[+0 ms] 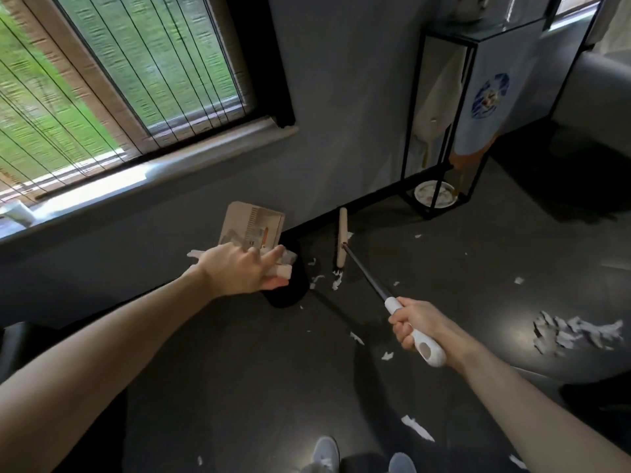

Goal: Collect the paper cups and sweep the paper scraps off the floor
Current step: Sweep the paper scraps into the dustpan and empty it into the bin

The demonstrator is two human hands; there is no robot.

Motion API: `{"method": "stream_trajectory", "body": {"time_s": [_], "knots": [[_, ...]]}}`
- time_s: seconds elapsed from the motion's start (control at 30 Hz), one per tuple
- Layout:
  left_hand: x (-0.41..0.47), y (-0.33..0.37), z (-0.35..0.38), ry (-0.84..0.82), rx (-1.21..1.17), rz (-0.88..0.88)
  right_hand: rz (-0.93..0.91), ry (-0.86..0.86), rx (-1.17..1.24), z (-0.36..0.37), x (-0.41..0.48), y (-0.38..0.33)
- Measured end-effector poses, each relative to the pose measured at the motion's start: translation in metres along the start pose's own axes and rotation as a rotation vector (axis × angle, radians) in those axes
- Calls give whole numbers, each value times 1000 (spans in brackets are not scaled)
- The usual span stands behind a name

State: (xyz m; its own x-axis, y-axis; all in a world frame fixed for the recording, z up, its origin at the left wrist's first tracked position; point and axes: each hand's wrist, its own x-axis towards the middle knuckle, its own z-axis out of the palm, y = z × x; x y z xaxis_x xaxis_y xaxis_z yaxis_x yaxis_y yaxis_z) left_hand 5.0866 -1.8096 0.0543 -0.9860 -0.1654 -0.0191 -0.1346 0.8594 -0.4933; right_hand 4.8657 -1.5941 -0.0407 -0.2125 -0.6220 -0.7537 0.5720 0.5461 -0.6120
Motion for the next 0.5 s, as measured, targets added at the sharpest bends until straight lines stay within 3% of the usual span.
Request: {"method": "stream_trajectory", "body": {"time_s": [0.17,0.3,0.4,0.5], "knots": [[-4,-7,-1,8,-43,-42,-25,-24,-65,0,4,0],[-1,20,18,3,9,41,-24,-36,-52,2,5,4],[-16,65,54,-236,-176,22,1,-10,-42,2,5,11],[-17,92,75,-240,-174,53,40,15,-52,-1,5,16]]}}
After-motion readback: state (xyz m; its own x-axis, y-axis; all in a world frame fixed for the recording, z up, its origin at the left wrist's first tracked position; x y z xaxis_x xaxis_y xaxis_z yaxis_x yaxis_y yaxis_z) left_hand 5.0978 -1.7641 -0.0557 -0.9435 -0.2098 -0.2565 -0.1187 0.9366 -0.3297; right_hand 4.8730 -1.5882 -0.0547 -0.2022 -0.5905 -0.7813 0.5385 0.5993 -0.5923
